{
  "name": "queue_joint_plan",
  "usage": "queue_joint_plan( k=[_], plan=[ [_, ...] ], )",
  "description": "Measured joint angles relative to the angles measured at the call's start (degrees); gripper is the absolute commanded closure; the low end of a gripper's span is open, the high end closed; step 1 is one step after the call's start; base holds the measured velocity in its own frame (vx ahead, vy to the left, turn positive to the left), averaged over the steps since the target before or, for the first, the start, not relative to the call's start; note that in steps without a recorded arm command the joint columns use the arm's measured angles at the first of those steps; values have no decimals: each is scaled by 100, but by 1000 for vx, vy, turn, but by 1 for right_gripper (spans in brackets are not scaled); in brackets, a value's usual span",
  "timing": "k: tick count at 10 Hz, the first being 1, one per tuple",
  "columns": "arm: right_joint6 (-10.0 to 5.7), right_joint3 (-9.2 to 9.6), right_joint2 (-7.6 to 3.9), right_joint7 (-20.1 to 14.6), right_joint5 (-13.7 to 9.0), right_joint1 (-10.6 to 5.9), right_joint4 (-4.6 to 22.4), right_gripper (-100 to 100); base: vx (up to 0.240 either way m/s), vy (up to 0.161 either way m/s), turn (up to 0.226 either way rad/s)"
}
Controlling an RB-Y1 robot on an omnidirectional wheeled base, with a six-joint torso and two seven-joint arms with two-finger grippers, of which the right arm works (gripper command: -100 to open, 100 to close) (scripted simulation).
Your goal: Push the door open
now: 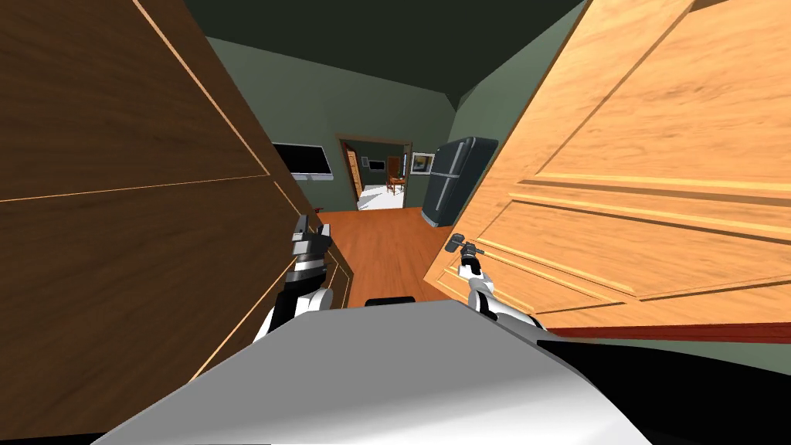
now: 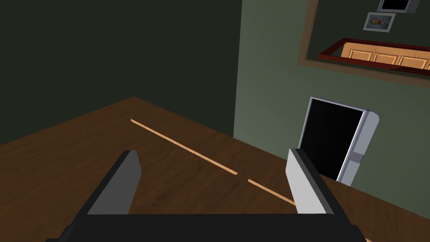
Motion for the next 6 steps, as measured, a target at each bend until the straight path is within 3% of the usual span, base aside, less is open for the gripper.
queue_joint_plan(
  k=[2, 4, 5, 6],
  plan=[
    [-174, -131, -147, 37, -31, -95, 344, 100, 178, -7, -40],
    [-90, -227, -78, 47, -54, 69, 77, 100, 184, -6, -56],
    [-103, -296, -93, 84, -68, 53, 149, 100, 194, 27, -52],
    [-61, -352, -73, 97, -82, 134, 28, 100, 218, 14, -87]
  ],
)
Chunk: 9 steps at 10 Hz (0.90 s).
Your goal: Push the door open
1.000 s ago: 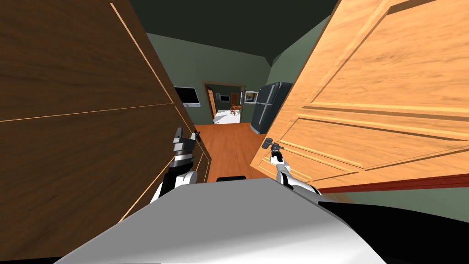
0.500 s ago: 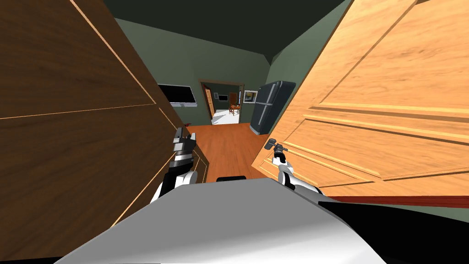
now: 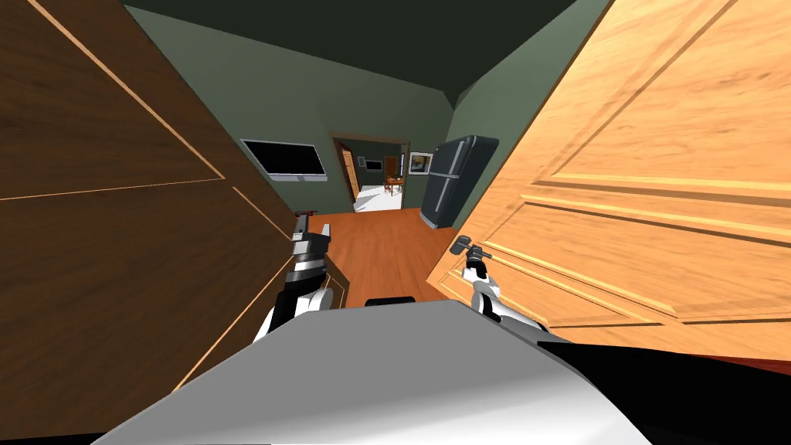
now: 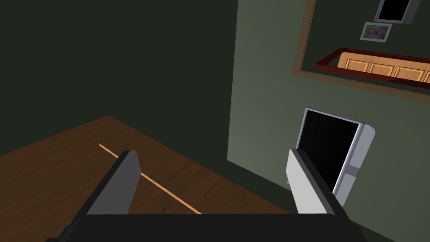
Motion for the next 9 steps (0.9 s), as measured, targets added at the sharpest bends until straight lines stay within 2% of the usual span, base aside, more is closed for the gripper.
queue_joint_plan(
  k=[1, 2, 3, 4, 6, 9],
  plan=[
    [58, -67, 3, 28, -12, 17, -38, 100, 220, -4, -77],
    [26, -152, -29, 71, -29, 0, 53, 100, 203, 7, -55],
    [-203, -222, -185, 95, -47, -116, 473, 100, 145, 14, -37],
    [-267, -256, -240, 93, -57, -121, 550, 100, 56, -3, -15],
    [-115, -278, -174, 97, -63, -38, 304, 100, -17, -3, 14],
    [16, -343, -115, 108, -74, 66, 107, 100, 144, 26, -61]
  ],
)
